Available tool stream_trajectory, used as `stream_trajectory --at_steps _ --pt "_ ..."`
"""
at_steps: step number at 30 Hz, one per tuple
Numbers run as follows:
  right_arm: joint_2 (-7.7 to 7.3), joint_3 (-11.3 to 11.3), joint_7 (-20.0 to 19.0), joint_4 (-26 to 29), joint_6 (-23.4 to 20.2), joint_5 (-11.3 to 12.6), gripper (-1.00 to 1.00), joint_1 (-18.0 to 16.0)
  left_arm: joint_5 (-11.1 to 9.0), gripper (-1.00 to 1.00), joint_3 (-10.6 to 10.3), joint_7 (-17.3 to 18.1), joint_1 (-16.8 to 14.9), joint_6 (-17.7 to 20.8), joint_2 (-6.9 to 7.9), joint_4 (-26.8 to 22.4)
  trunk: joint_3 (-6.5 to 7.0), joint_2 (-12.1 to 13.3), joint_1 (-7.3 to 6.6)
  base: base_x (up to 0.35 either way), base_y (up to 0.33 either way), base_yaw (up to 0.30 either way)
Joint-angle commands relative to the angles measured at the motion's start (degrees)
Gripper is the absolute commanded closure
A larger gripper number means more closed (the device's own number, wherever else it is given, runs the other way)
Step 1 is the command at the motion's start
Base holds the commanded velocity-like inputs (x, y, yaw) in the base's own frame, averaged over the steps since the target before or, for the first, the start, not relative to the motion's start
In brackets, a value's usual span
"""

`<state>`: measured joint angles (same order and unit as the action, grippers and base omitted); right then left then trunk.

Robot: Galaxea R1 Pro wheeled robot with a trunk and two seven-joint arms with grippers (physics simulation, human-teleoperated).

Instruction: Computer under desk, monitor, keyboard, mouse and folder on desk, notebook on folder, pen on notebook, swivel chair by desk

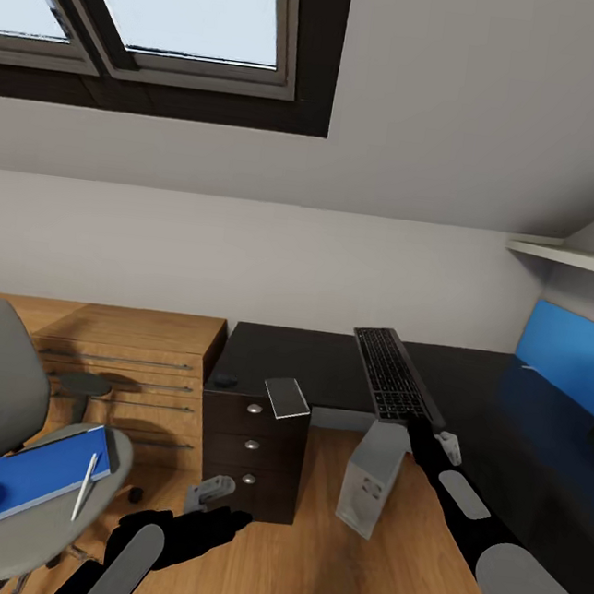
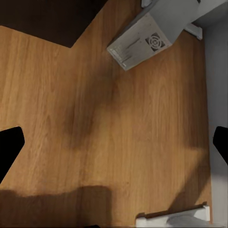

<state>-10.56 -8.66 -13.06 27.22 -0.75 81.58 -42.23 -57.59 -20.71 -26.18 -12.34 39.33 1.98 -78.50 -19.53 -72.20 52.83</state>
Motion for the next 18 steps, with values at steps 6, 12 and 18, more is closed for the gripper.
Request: stream_trajectory --at_steps 6,12,18 --pt "0.09 -0.46 -0.12 -0.16 0.13 0.51 1.0 -0.05 -0.6 -1.0 -0.13 -0.63 -0.05 0.0 0.05 -0.07 -0.07 -0.05 -0.03 -0.329 -0.106 0.0" --pt "0.1 -0.48 -0.05 -0.2 0.06 0.5 1.0 -0.05 -0.6 -1.0 -0.2 -0.61 -0.05 0.03 0.05 -0.07 -0.07 -0.05 -0.03 -0.325 -0.17 0.0" --pt "0.15 -0.48 -0.19 -0.23 0.1 0.51 1.0 -0.05 -0.6 -1.0 -0.21 -0.62 -0.05 0.04 0.05 -0.07 -0.07 -0.05 -0.03 -0.324 -0.173 0.0"
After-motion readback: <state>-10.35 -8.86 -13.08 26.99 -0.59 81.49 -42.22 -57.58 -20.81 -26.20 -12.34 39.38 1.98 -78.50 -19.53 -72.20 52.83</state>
